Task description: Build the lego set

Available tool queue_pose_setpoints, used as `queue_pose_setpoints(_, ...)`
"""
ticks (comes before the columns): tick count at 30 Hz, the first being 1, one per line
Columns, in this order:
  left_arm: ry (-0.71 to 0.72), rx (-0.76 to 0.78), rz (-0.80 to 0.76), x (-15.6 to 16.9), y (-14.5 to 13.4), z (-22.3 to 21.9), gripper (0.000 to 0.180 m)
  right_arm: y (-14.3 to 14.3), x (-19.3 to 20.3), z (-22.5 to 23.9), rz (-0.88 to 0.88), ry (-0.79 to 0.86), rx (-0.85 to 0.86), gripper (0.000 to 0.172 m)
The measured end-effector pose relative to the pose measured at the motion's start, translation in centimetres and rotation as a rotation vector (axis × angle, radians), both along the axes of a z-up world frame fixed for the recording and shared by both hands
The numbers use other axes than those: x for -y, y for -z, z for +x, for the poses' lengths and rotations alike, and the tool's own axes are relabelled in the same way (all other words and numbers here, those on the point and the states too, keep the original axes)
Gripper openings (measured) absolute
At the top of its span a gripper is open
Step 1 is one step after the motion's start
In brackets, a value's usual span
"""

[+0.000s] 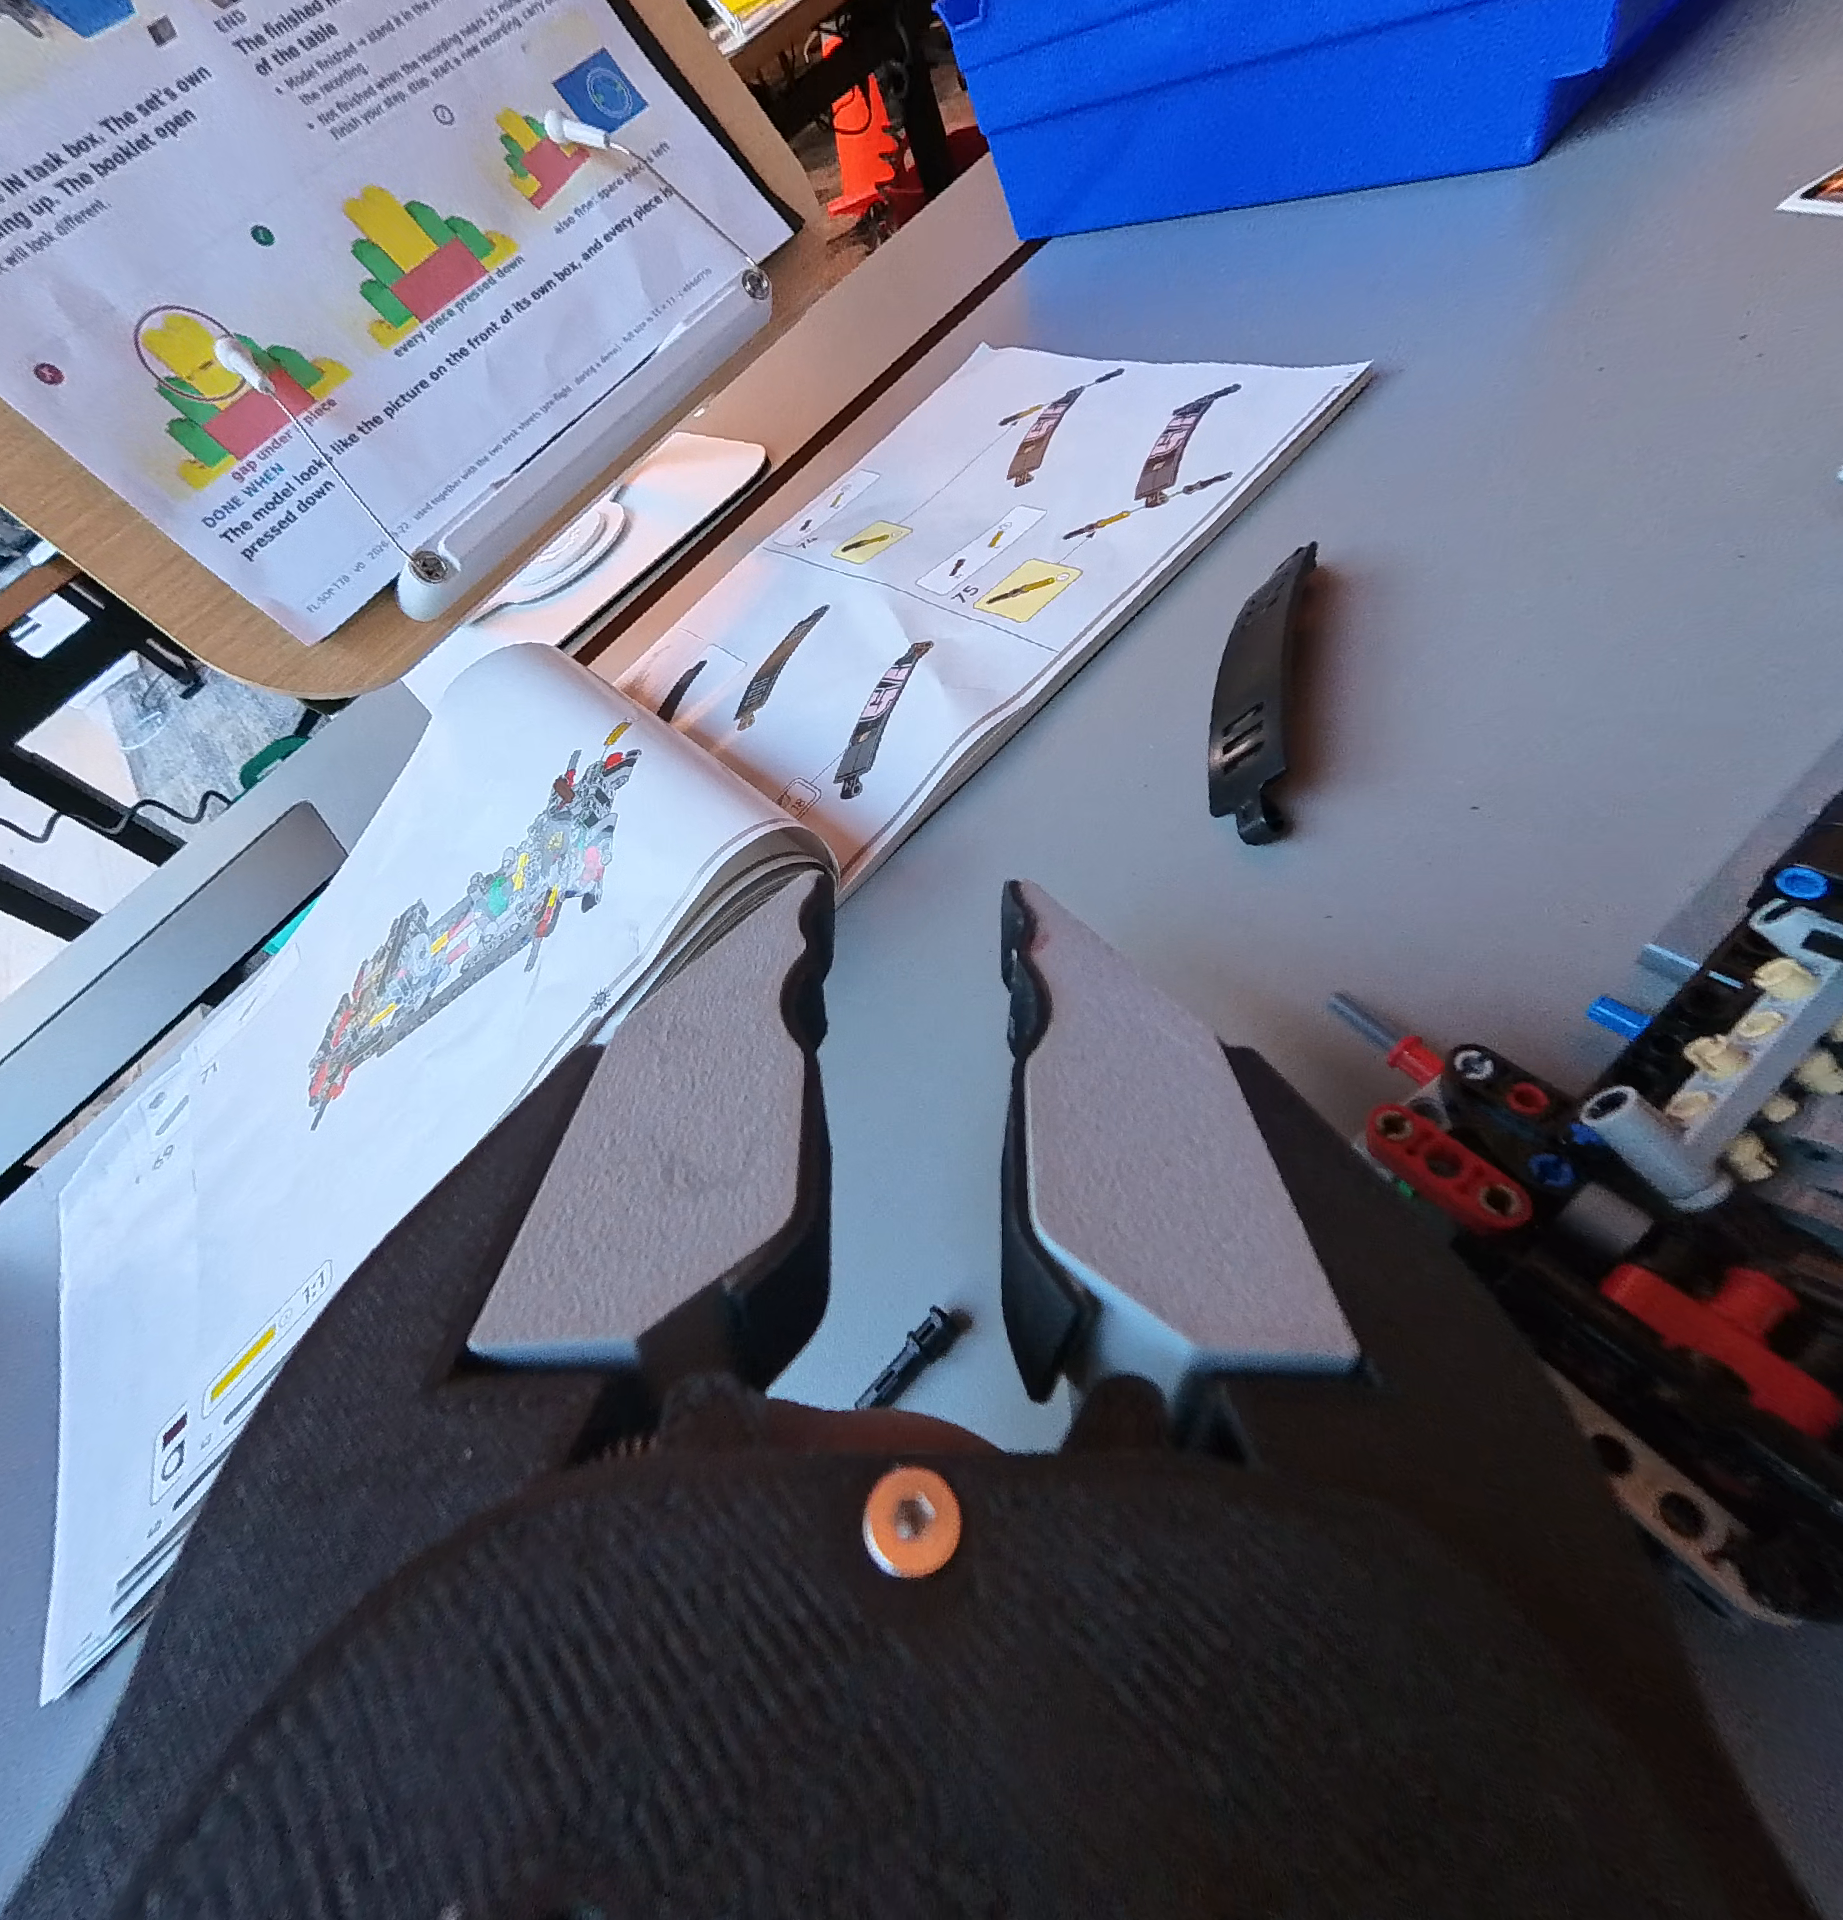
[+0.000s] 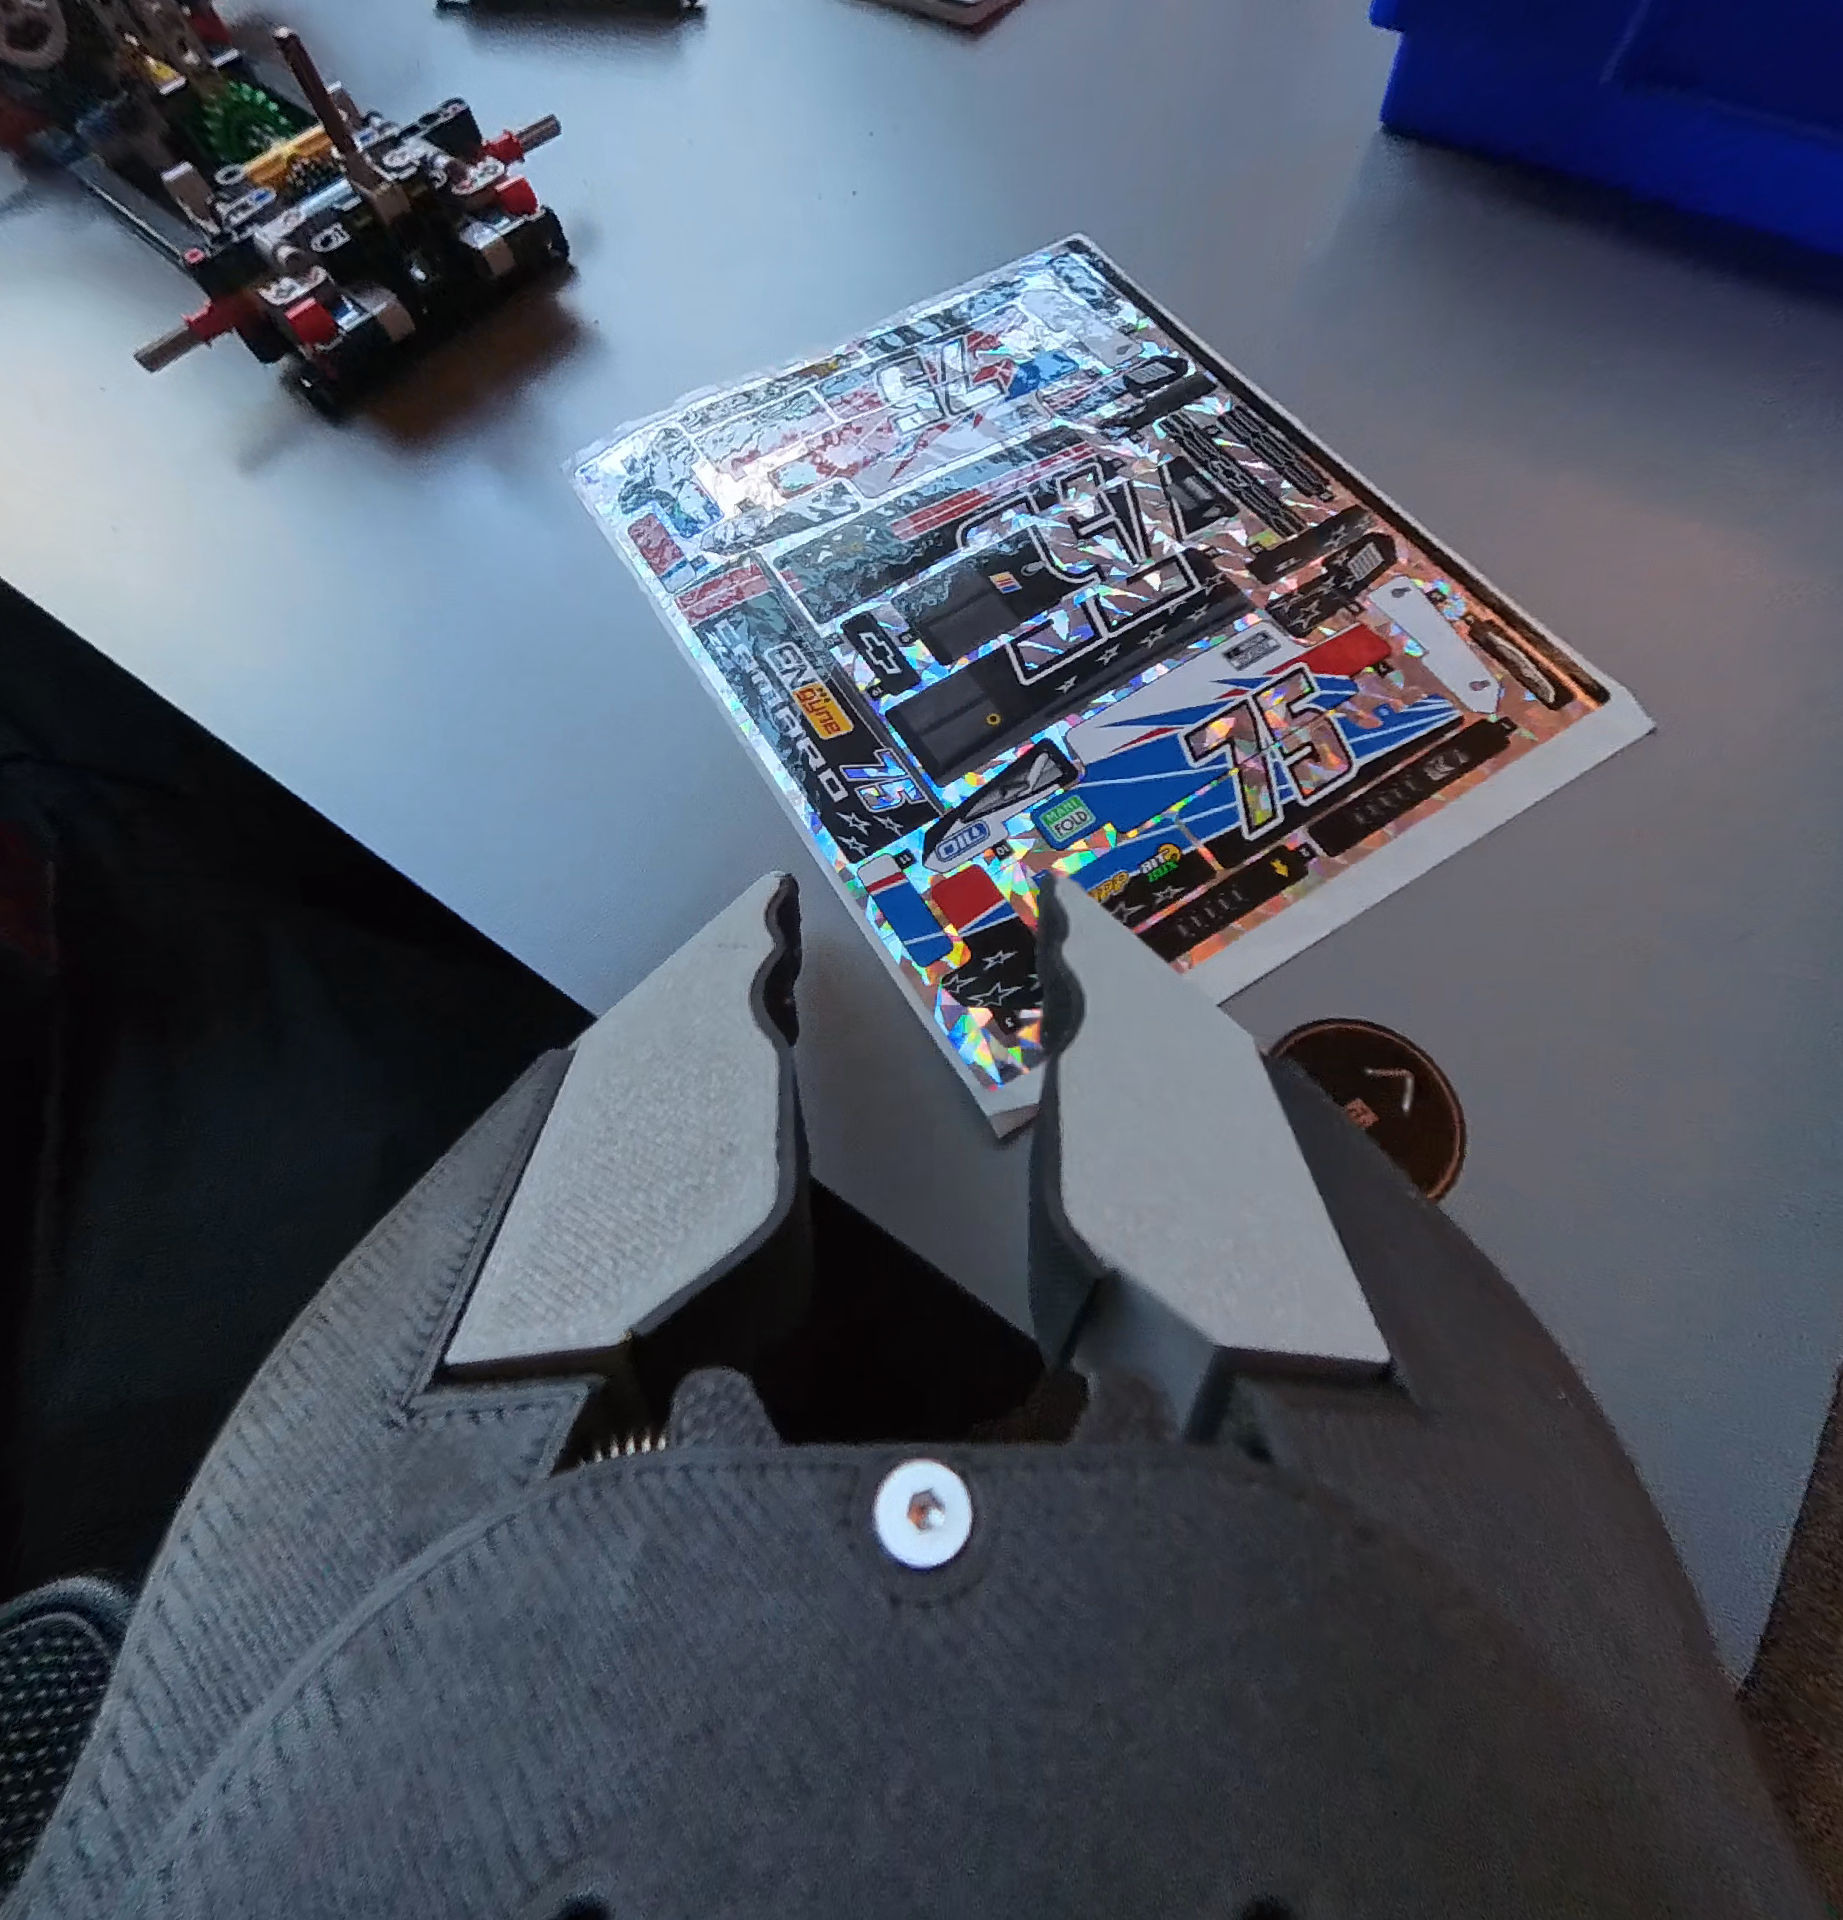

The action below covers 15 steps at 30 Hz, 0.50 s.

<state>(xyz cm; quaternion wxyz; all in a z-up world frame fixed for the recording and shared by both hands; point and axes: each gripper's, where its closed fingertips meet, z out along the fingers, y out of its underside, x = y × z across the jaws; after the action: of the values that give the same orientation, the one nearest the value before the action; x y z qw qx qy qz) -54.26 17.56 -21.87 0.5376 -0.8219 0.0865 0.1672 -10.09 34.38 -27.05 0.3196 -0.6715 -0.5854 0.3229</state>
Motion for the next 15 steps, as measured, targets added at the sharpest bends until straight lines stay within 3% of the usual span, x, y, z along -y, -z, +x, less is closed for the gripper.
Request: queue_pose_setpoints(15, 0.002, -0.013, 0.0, 0.0, 0.0, 0.1, 0.029, 0.3, 1.9, 0.3, -0.018, -0.069, 0.054, 0.035)
